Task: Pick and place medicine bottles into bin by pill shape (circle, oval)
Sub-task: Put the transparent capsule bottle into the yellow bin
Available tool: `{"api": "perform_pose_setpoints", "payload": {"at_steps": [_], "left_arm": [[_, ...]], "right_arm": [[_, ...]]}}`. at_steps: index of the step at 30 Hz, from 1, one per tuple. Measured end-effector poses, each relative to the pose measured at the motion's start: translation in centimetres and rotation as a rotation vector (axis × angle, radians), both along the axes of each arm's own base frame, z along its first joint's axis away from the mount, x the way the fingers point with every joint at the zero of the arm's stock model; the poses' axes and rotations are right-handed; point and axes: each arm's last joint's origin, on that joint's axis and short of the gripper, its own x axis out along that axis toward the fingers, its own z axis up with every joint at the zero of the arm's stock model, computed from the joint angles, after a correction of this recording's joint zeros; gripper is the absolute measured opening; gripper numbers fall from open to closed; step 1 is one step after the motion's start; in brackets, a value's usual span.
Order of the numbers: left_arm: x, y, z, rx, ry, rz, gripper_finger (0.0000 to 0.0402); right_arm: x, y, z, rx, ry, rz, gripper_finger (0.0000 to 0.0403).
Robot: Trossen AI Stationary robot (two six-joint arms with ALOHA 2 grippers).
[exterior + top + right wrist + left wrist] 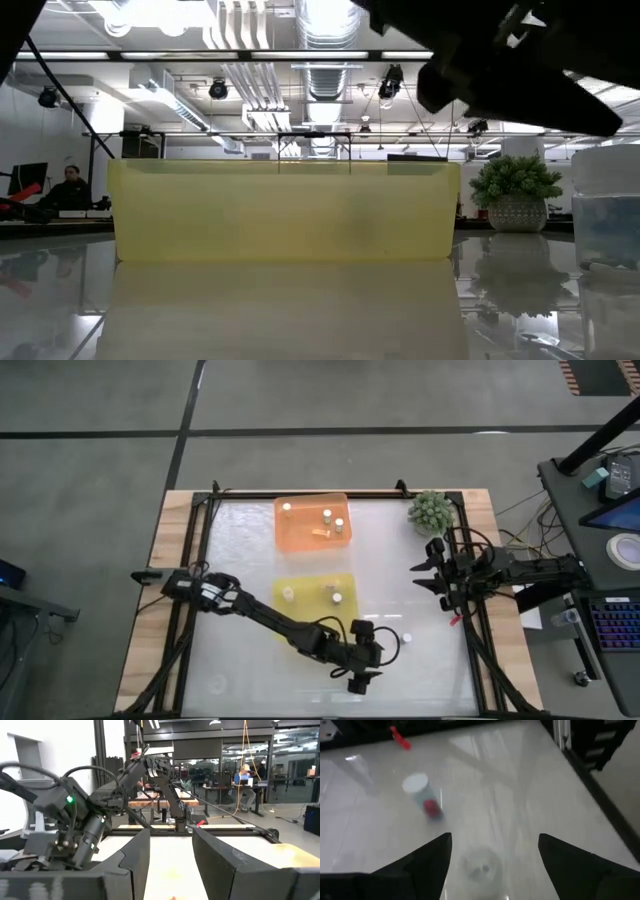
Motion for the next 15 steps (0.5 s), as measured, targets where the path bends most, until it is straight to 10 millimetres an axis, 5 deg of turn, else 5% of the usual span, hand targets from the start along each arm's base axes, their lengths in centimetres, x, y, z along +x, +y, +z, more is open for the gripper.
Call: {"api": "perform_pose_setpoints", "payload": {"at_steps": [15], "left_arm": [[0.2,0.0,-2.0,0.014,0.043,0.034,0.0281]], "right_arm": [[0.0,0.0,0.0,-0.007,-0.002,-0.001,0.0139]]}}
